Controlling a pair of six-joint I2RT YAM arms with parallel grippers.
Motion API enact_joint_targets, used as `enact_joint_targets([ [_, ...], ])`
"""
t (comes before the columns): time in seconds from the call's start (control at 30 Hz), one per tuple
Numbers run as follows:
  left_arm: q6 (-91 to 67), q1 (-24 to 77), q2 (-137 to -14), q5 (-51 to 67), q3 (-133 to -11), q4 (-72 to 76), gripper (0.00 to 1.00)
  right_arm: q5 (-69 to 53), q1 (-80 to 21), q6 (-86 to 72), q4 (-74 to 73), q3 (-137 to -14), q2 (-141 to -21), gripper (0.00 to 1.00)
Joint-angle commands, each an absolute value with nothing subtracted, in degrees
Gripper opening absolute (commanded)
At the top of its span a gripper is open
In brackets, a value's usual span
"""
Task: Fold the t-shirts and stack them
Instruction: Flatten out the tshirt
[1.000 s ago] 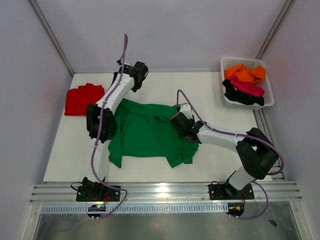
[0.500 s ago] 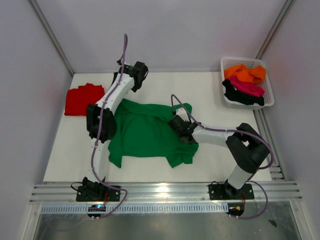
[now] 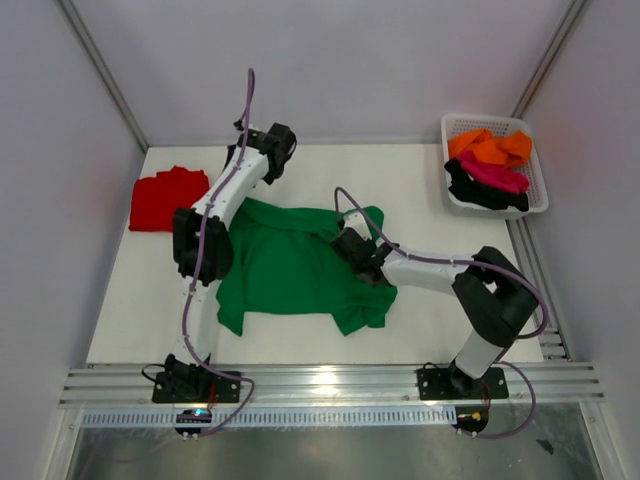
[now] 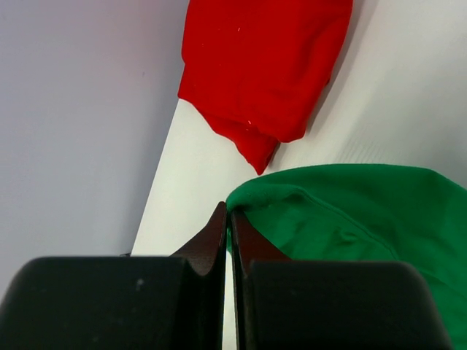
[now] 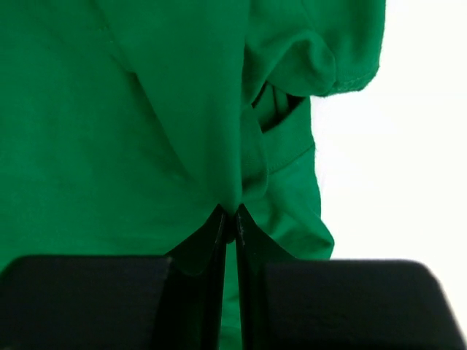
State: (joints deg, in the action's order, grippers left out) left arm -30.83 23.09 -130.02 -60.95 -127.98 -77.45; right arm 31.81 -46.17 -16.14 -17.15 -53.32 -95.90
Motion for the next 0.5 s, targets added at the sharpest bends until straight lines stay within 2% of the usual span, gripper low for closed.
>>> enact_joint_targets([
  [0.0, -31.55, 22.85, -127.88, -61.79, -127.44, -80.77, 0.0, 32.96, -46.41, -14.68, -14.33, -56.68, -97.03, 0.1],
  [0.13, -31.55, 22.85, -127.79, -60.65, -127.79, -80.86, 0.0, 34.27, -46.32, -14.15, -14.15, -57.56, -96.16, 0.04],
  [0.3, -31.46, 22.94, -127.09, -59.85, -128.41, -81.12, 0.0, 36.64, -46.41, -13.36, -15.9, -61.34, -91.6, 0.03],
  [0.47, -30.94, 22.94, -125.69, -59.24, -131.39, -81.91, 0.0, 39.98, -45.97, -10.11, -17.4, -70.91, -87.72, 0.03],
])
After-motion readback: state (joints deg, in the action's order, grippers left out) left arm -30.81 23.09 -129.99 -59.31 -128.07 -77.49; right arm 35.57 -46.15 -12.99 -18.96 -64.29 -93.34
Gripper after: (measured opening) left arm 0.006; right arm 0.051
